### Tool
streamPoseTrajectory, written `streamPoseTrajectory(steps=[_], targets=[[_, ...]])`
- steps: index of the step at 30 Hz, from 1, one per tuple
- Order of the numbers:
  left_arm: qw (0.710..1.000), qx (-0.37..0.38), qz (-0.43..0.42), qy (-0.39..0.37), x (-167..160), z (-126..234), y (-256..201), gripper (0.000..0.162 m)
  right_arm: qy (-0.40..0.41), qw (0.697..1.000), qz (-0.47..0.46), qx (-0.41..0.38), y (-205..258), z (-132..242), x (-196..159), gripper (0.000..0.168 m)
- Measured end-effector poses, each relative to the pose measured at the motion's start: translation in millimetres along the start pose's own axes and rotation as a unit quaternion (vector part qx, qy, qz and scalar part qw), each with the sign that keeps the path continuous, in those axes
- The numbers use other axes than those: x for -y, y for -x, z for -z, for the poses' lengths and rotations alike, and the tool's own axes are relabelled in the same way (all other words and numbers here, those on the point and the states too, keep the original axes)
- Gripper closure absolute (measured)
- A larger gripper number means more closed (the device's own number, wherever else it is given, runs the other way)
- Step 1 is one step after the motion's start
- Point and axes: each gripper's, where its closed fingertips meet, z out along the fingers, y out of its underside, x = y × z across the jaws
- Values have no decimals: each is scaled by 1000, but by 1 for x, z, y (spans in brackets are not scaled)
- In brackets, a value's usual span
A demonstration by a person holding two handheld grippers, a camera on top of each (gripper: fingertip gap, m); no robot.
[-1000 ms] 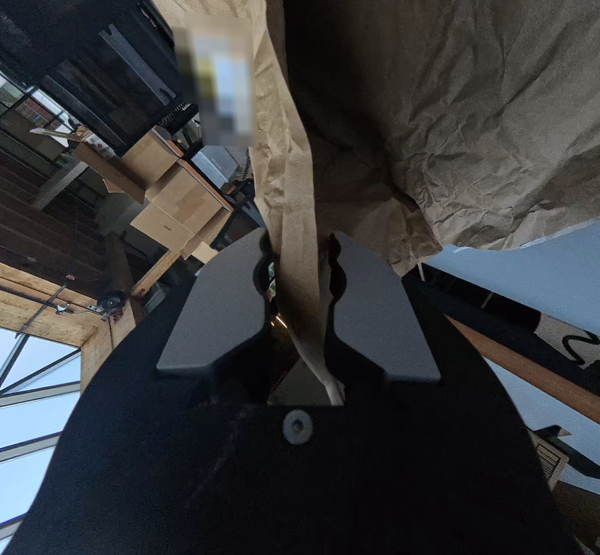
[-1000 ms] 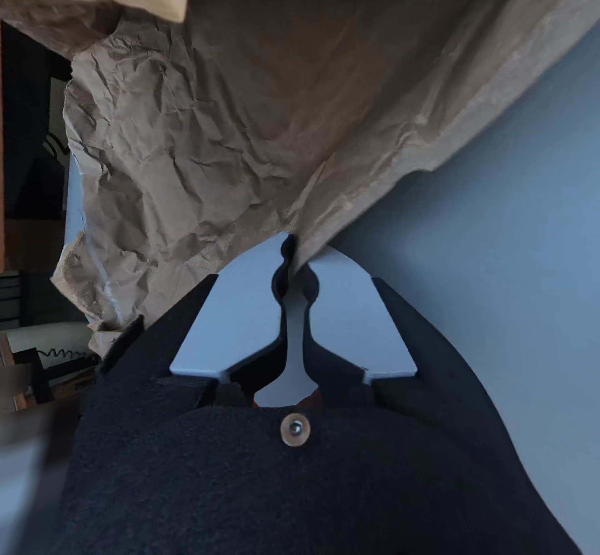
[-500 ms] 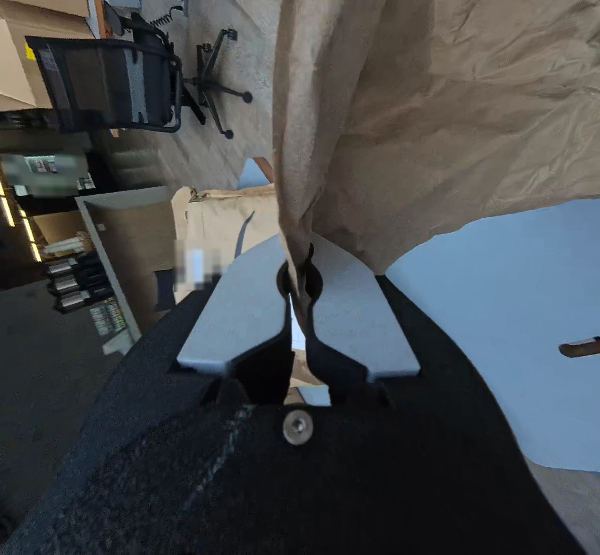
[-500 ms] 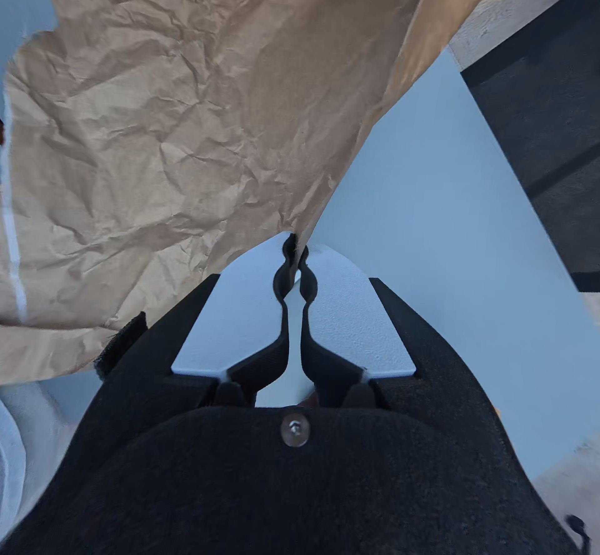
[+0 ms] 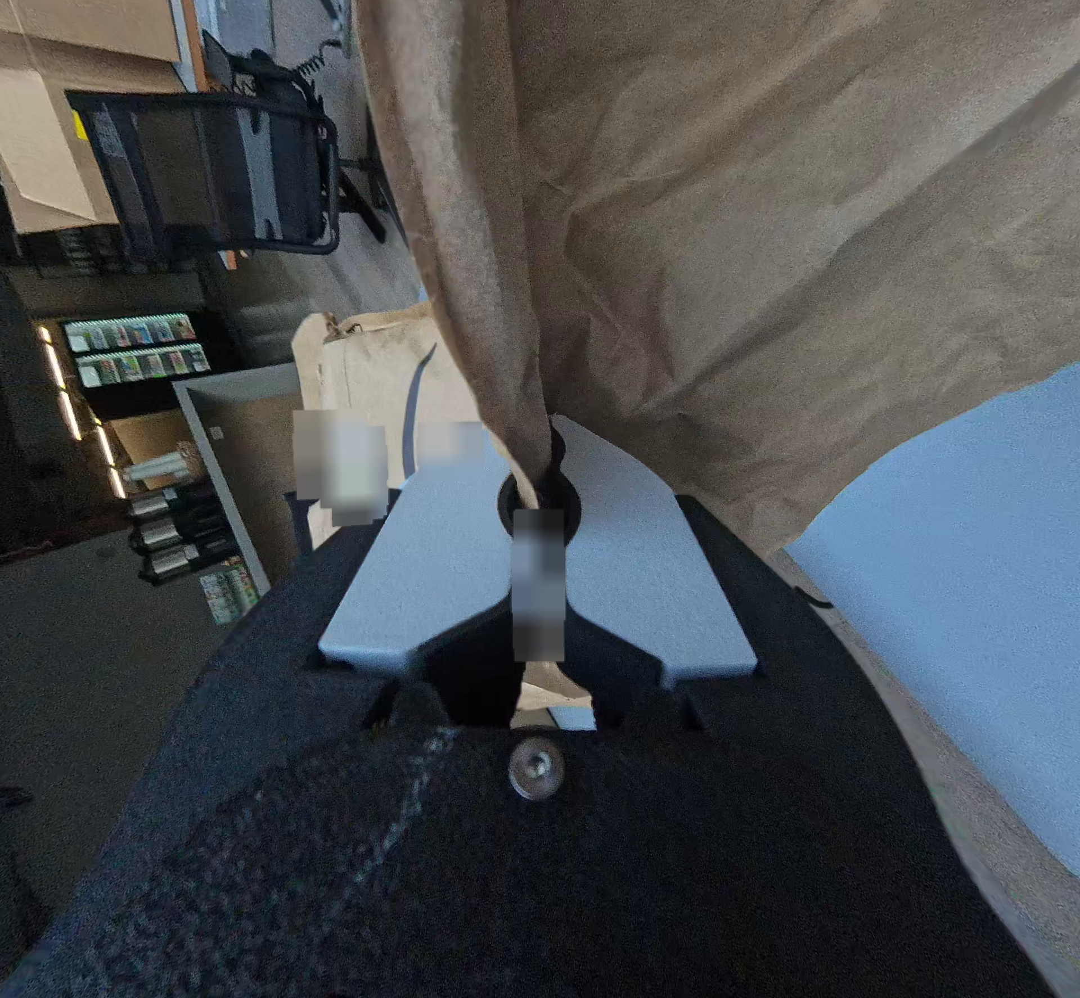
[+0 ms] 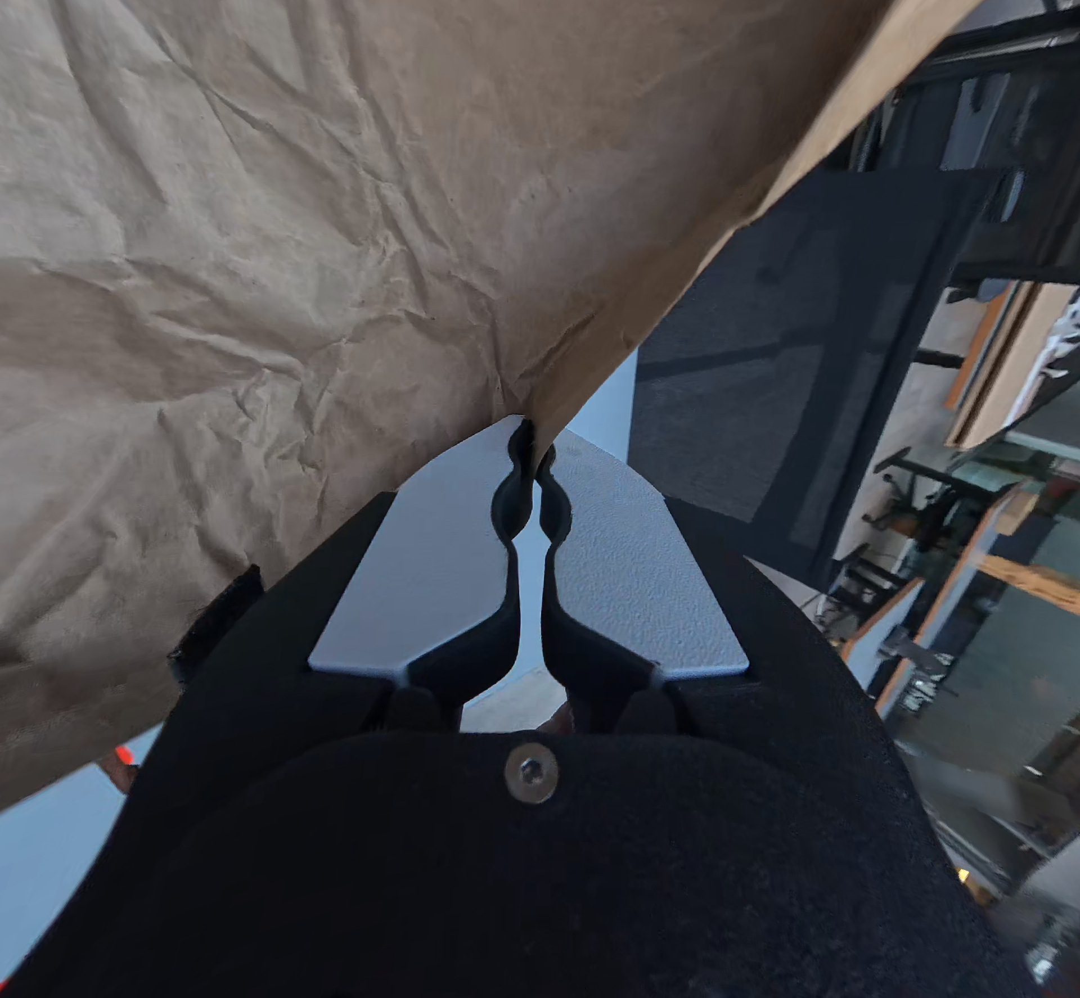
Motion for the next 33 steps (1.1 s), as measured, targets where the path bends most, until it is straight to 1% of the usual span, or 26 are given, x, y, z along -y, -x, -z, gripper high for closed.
streamPoseTrajectory(steps=[4, 7, 14, 18, 21, 24, 30, 33], targets=[[994, 54, -93, -36, 21, 14, -15, 160, 12, 998, 62, -21, 1, -4, 8, 168], [993, 51, -96, -37, 26, 19, -22, 161, 22, 996, 81, -19, 3, -7, 8, 168], [989, 56, -132, -27, 19, 24, -24, 161, 29, 993, 111, -1, 13, -7, 5, 168], [989, 36, -137, -29, 19, 25, -31, 161, 24, 993, 117, 14, 22, -8, 7, 168], [988, 7, -151, -33, 20, 25, -42, 161, 11, 992, 119, 41, 32, -8, 10, 168], [985, -47, -164, -24, 16, 25, -58, 161, 1, 988, 112, 102, 47, -5, 11, 168], [965, -178, -190, -4, 8, 41, -86, 161, 28, 968, 125, 216, 70, 7, 1, 168], [955, -215, -202, 9, 5, 48, -94, 161, 46, 957, 130, 254, 77, 13, -1, 168]])
